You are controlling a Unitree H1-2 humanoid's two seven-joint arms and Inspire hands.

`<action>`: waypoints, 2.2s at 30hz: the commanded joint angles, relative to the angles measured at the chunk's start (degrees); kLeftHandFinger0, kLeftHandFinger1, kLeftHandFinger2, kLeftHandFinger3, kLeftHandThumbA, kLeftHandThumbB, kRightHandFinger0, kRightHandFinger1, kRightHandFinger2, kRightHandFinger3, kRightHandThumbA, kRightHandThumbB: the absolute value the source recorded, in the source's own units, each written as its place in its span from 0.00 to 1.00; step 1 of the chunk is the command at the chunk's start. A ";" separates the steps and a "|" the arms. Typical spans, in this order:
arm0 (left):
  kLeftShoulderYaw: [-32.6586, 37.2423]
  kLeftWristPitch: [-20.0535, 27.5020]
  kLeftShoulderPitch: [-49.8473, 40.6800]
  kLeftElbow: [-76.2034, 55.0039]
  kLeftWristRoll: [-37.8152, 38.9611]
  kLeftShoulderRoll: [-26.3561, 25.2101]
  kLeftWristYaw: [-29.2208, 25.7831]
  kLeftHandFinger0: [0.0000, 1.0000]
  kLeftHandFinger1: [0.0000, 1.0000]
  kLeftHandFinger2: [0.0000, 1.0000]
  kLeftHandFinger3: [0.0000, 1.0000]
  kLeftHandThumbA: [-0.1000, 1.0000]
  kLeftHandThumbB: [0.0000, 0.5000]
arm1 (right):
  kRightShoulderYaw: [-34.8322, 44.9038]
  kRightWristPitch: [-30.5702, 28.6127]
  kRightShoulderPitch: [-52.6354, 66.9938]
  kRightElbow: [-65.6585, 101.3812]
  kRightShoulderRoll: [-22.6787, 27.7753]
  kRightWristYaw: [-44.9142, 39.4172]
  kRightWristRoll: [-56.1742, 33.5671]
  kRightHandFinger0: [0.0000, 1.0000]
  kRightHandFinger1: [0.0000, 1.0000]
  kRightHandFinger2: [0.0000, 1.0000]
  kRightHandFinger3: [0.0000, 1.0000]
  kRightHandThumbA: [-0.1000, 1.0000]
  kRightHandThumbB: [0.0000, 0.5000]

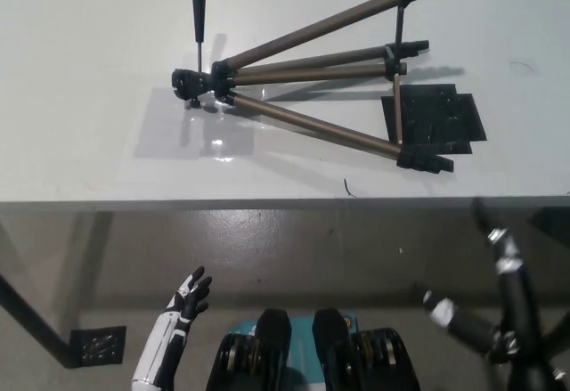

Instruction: A tripod lies near the right hand side of the table and the robot grab a leg of the tripod using its right hand and put it up right.

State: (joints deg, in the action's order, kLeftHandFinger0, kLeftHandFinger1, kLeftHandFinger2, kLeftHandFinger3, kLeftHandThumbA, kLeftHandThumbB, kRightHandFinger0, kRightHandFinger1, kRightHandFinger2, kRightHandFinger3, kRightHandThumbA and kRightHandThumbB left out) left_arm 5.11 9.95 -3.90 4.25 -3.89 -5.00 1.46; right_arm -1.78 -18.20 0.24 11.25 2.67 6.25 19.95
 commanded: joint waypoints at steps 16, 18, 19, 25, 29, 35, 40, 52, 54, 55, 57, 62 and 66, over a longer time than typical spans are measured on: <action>1.45 5.47 -0.67 -0.95 -1.29 -0.63 0.59 1.00 1.00 1.00 1.00 1.00 0.82 | -1.84 26.06 -49.30 2.96 14.01 -21.37 32.30 1.00 1.00 1.00 1.00 0.93 0.95; 1.51 5.35 -0.84 -1.08 -1.36 -0.76 0.74 1.00 1.00 1.00 1.00 1.00 0.82 | -3.65 27.60 -53.33 -0.63 14.13 -23.07 33.11 1.00 1.00 1.00 1.00 0.92 0.96; 1.51 5.41 -1.04 -1.10 -1.37 -0.77 0.74 1.00 1.00 1.00 1.00 1.00 0.82 | -4.21 28.11 -54.03 -1.27 14.20 -23.42 33.28 1.00 1.00 1.00 1.00 0.91 0.96; 1.57 6.40 -1.97 -1.23 -1.84 -0.94 0.60 1.00 1.00 1.00 1.00 1.00 0.76 | -10.54 29.00 -63.05 -15.14 14.12 -23.97 35.33 1.00 1.00 1.00 1.00 0.91 0.96; 1.61 7.49 -1.72 -0.50 -1.66 -1.15 0.76 1.00 1.00 1.00 1.00 1.00 0.71 | -15.36 29.30 -67.79 -24.02 14.03 -23.88 37.22 1.00 1.00 1.00 1.00 0.95 0.98; 1.44 7.70 -2.94 -0.73 -2.55 -1.32 0.25 1.00 1.00 1.00 1.00 1.00 0.78 | -21.27 30.32 -74.43 -38.96 10.75 -23.55 36.11 1.00 1.00 1.00 1.00 0.92 1.00; 1.20 6.66 -3.54 -1.41 -2.94 -1.02 -0.01 1.00 1.00 1.00 1.00 1.00 0.82 | -24.76 31.45 -79.23 -49.62 8.49 -26.52 34.79 1.00 1.00 1.00 1.00 0.94 1.00; 1.14 6.94 -4.13 -1.62 -2.63 -1.26 0.35 1.00 1.00 1.00 1.00 1.00 0.80 | -23.55 30.62 -88.18 -69.41 4.60 -32.04 25.84 1.00 1.00 1.00 1.00 0.82 1.00; 1.21 6.80 -4.35 -1.68 -2.42 -1.37 0.58 1.00 1.00 1.00 1.00 1.00 0.79 | -23.23 30.75 -88.66 -72.35 4.15 -31.30 24.85 1.00 1.00 1.00 1.00 0.80 1.00; 1.18 6.44 -4.45 -1.93 -2.28 -1.28 0.59 1.00 1.00 1.00 1.00 1.00 0.80 | -23.54 30.43 -88.92 -73.92 3.99 -30.84 24.90 1.00 1.00 1.00 1.00 0.81 1.00; 1.07 6.12 -4.73 -2.23 -2.02 -1.18 0.58 1.00 1.00 1.00 1.00 1.00 0.83 | -24.63 29.76 -89.30 -76.63 3.80 -30.51 25.07 1.00 1.00 1.00 1.00 0.84 1.00; 1.03 6.92 -4.46 -2.08 -1.82 -1.33 0.71 1.00 1.00 1.00 1.00 1.00 0.81 | -26.04 28.57 -89.76 -82.08 3.83 -29.42 24.80 1.00 1.00 1.00 1.00 0.85 1.00; 1.03 6.61 -4.39 -2.14 -1.35 -1.48 1.05 1.00 1.00 1.00 1.00 1.00 0.80 | -26.01 29.27 -89.31 -86.71 3.72 -28.29 23.62 1.00 1.00 1.00 1.00 0.78 1.00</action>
State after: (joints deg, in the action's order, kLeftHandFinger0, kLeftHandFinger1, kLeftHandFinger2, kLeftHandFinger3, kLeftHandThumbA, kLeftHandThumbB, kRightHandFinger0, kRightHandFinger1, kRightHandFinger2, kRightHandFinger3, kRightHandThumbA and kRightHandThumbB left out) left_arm 6.35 14.82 -8.31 3.80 -5.86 -5.89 1.57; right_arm -27.85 11.63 -84.82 -73.57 6.11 -23.54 45.87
